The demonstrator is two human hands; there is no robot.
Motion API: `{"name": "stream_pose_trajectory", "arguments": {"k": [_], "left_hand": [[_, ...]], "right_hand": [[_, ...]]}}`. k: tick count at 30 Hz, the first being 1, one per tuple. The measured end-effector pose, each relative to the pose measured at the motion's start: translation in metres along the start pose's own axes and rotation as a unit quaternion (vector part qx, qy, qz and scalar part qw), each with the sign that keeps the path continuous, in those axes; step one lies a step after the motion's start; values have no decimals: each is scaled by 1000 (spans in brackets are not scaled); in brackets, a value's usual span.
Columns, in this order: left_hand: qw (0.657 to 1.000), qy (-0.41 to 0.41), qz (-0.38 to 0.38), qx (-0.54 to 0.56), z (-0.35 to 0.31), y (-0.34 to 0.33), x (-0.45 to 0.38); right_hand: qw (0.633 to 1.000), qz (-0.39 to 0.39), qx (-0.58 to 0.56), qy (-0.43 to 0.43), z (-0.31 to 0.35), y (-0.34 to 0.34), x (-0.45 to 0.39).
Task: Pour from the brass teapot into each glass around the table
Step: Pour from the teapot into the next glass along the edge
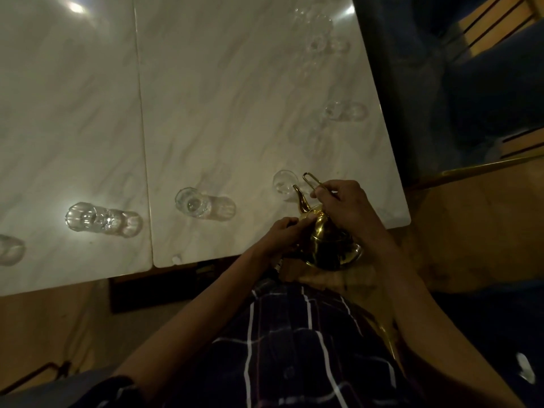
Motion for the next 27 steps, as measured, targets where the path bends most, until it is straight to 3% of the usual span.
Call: {"name": "stream_pose_trajectory", "arguments": {"k": [27], "left_hand": [[999,-20,-5,26,6,-14,-7]], "right_hand": [[999,8,7,39,-3,10,0]]}}
Point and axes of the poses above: each hand's wrist, its own x-axis away from the middle knuckle, its own y-axis out of the back of the hand, z = x × y, the point moved 6 cm from there along -x, towards the middle knuckle, and after that the axes turned 4 degrees about -z, right-handed, at the moved point
